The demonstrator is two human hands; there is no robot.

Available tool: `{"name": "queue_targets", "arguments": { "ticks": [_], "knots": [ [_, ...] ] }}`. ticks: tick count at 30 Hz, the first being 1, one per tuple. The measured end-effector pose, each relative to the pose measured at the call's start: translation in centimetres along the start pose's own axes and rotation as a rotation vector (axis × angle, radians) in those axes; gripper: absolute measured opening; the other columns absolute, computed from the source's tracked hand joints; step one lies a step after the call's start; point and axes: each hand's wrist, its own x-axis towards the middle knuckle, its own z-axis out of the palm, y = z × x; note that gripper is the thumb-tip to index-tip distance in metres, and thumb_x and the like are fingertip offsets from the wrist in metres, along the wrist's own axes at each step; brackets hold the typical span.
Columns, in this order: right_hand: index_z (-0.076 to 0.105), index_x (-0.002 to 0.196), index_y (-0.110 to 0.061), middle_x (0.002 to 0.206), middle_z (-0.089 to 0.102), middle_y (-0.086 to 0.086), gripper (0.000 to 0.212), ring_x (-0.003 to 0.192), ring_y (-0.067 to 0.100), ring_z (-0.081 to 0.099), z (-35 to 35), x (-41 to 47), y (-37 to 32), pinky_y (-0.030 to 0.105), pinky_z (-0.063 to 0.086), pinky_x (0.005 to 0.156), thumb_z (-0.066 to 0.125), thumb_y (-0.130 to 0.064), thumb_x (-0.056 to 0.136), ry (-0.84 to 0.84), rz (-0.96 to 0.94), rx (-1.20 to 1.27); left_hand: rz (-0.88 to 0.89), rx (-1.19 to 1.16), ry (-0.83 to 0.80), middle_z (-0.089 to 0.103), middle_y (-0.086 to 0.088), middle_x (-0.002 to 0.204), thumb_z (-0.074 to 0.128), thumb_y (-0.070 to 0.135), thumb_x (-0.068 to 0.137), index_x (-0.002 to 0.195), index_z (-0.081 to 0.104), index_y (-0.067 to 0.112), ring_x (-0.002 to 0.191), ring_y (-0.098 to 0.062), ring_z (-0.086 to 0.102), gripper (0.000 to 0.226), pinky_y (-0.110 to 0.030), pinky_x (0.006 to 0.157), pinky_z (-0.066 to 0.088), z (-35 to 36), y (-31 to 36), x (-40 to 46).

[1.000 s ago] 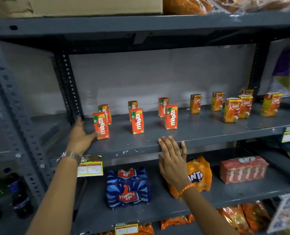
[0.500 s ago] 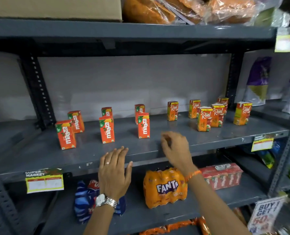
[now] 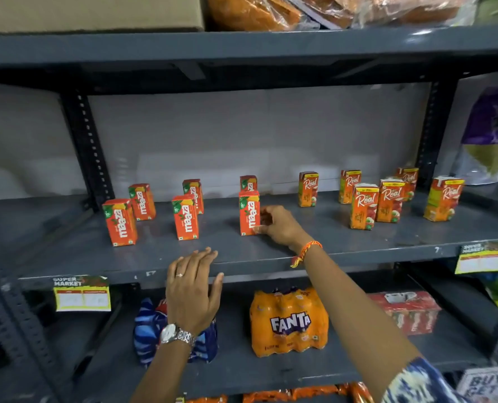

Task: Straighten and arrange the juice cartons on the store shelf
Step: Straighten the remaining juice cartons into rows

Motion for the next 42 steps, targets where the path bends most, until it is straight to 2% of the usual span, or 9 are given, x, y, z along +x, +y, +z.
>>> {"name": "queue_targets", "arguments": {
  "ticks": [6,8,12,14,17,20,26,36,42],
  "knots": [
    [0.05,0.139,-0.01,0.139,0.059,0.008,0.061,0.129,0.025,0.056,-0.7,-0.9,-0.2,0.037,0.042,0.107,0.074,-0.023,0.085,-0.033,-0.001,-0.05,-0.012,0.015,-0.015,0.063,0.0,0.137,0.044,0.041,0.097,0.132,0.06,0.018,0.126,-0.024,0.057,0.045,-0.037,0.118,0.024,-0.6,0.6,-0.1],
    [0.05,0.14,-0.011,0.141,0.057,0.008,0.065,0.129,0.024,0.054,-1.9,-2.3,0.4,0.037,0.044,0.109,0.077,-0.024,0.082,0.05,-0.041,-0.056,-0.035,0.042,-0.004,0.063,-0.002,0.138,0.044,0.042,0.097,0.132,0.06,0.016,0.128,-0.026,0.055,0.047,-0.04,0.119,0.025,-0.6,1.2,-0.2],
    [0.06,0.114,-0.025,0.105,0.063,-0.008,0.049,0.098,0.012,0.061,-5.6,-8.0,4.1,0.029,0.054,0.086,0.085,-0.032,0.071,0.869,-0.071,0.116,0.03,0.051,0.007,0.054,-0.005,0.149,0.044,0.043,0.097,0.138,0.056,0.014,0.137,-0.028,0.048,0.052,-0.04,0.122,0.022,0.3,3.6,-0.4],
    [0.055,0.112,-0.019,0.107,0.059,-0.002,0.059,0.101,0.019,0.055,-7.6,-9.7,5.9,0.036,0.051,0.087,0.085,-0.042,0.066,1.107,0.034,0.011,0.089,0.032,-0.018,0.055,-0.004,0.148,0.044,0.043,0.096,0.14,0.055,0.014,0.136,-0.027,0.049,0.054,-0.042,0.121,0.026,1.1,5.4,0.2],
    [0.051,0.119,-0.003,0.117,0.056,0.014,0.08,0.112,0.033,0.051,-9.8,-9.1,6.8,0.046,0.046,0.098,0.086,-0.048,0.063,1.022,0.242,-0.096,0.088,0.014,-0.01,0.063,-0.004,0.138,0.045,0.043,0.096,0.135,0.059,0.013,0.126,-0.026,0.057,0.051,-0.043,0.115,0.031,2.2,7.0,0.7],
    [0.051,0.116,0.0,0.118,0.059,0.018,0.074,0.113,0.036,0.057,-10.5,-7.6,7.2,0.043,0.048,0.095,0.085,-0.044,0.068,0.919,0.3,-0.212,0.087,0.018,0.041,0.066,-0.005,0.134,0.046,0.042,0.095,0.131,0.06,0.014,0.123,-0.024,0.055,0.048,-0.042,0.112,0.032,3.1,6.9,0.6],
    [0.061,0.099,-0.011,0.098,0.07,0.009,0.04,0.091,0.026,0.07,-11.0,-5.0,8.1,0.035,0.057,0.075,0.083,-0.032,0.074,0.697,0.234,-0.181,0.088,0.023,0.094,0.067,-0.005,0.131,0.04,0.045,0.098,0.13,0.059,0.015,0.122,-0.022,0.052,0.048,-0.041,0.111,0.031,4.0,6.7,0.7],
    [0.063,0.101,-0.014,0.096,0.073,0.004,0.046,0.089,0.022,0.071,-10.2,-4.7,8.2,0.03,0.053,0.074,0.083,-0.043,0.071,0.523,0.073,-0.236,0.044,-0.015,0.091,0.066,-0.006,0.132,0.045,0.042,0.095,0.129,0.059,0.014,0.122,-0.026,0.056,0.047,-0.042,0.115,0.029,4.0,7.2,0.5],
    [0.063,0.115,-0.01,0.11,0.072,0.008,0.062,0.102,0.026,0.068,-10.1,-4.8,7.6,0.041,0.057,0.088,0.081,-0.051,0.071,0.454,0.061,-0.276,0.031,-0.053,0.074,0.066,-0.007,0.132,0.048,0.04,0.094,0.13,0.059,0.013,0.122,-0.03,0.058,0.047,-0.045,0.114,0.03,3.4,7.6,0.5]
  ]
}}
